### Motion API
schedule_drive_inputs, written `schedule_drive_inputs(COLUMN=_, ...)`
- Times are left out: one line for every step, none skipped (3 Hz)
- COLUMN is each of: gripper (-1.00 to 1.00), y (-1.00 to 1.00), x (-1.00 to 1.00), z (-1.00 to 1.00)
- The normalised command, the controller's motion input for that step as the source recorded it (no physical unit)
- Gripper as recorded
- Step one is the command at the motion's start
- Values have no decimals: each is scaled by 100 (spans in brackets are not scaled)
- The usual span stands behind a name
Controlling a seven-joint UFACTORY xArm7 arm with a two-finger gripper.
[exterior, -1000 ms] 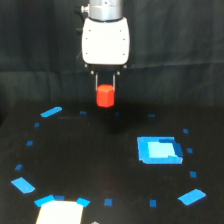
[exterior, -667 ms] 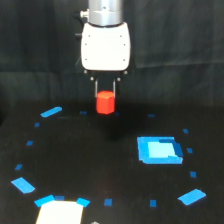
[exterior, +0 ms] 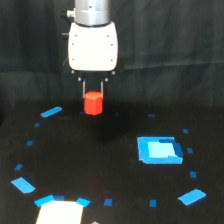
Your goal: Pick up the red object from the table
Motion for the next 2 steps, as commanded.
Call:
schedule_drive_inputs(gripper=-100, y=-16, x=-41, z=-66)
schedule_drive_inputs(gripper=-100, y=100, x=-9, z=100)
